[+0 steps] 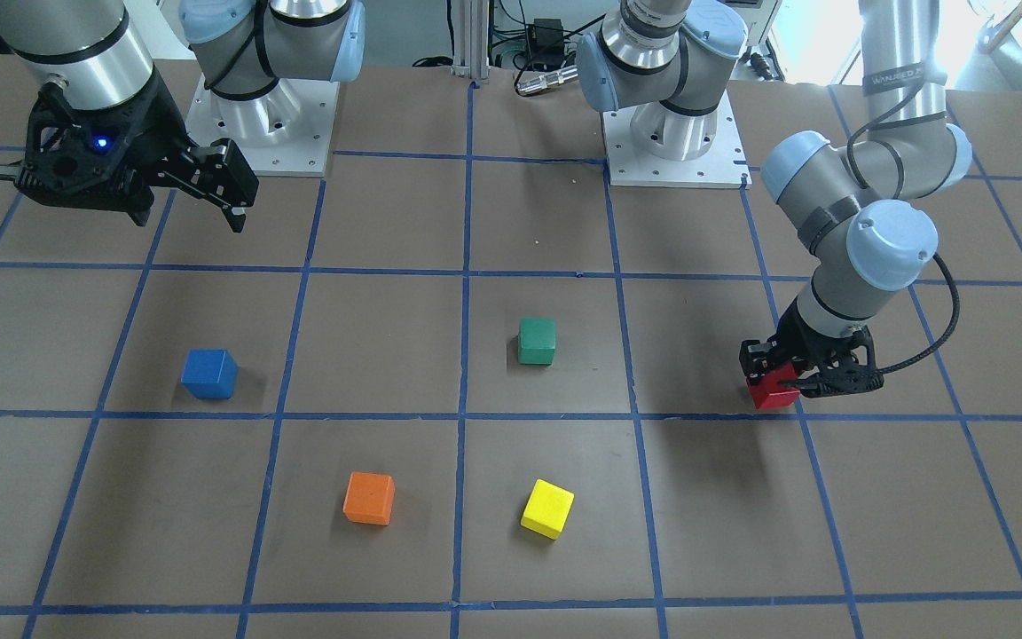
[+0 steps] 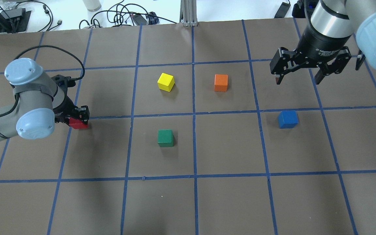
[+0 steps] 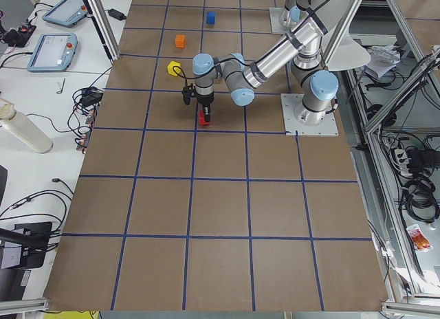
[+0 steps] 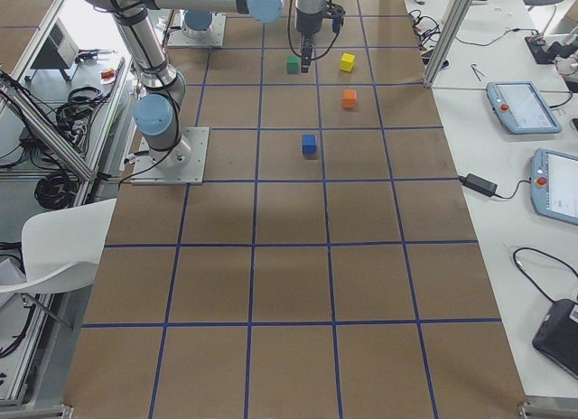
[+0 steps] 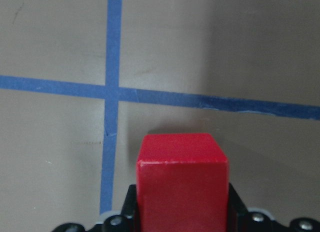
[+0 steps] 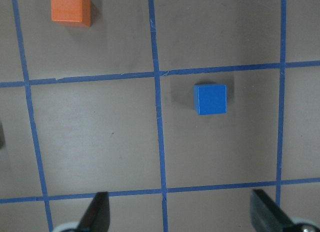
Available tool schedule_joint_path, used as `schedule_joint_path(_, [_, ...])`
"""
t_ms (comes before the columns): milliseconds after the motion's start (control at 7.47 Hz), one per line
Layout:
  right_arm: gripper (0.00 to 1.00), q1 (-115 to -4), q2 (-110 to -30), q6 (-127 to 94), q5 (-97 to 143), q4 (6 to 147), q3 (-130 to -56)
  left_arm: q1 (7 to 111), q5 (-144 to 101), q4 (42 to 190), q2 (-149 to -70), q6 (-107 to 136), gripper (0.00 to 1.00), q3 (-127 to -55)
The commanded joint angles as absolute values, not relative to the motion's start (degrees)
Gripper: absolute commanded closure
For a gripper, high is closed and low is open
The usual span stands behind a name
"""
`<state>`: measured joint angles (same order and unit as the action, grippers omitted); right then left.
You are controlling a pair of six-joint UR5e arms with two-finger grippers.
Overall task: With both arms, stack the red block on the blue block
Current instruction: 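Carry the red cube with the left gripper toward the table centre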
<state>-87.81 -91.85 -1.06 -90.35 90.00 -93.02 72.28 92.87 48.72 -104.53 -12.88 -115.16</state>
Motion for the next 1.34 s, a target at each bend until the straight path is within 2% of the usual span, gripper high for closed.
schedule_joint_path(0, [0.0,-87.8,-91.8,-1.1,-90.4,90.0,-93.0,79.6,91.7,63.3,-104.7,-11.8,1.0,-102.4])
schedule_joint_path(134, [0.0,-87.8,-91.9,-1.1,-90.4,89.9,-93.0,84.3,91.0,64.5,-105.8,-6.2,1.0,-98.7])
schedule_joint_path(402, [0.0,-87.8,-91.8,-1.1,-90.5,90.0,-92.9,92.9,89.8,64.2,-106.9,0.9,1.0,-98.0])
schedule_joint_path(804, [0.0,-87.8,-92.0,-1.1,-90.5,89.9,-93.0,105.4,86.4,56.3,-111.0,13.0,1.0,-97.8])
schedule_joint_path(1205, [0.0,-87.9,-92.0,-1.1,-90.5,89.9,-93.0,111.1,86.0,53.0,-115.3,17.0,1.0,-96.7])
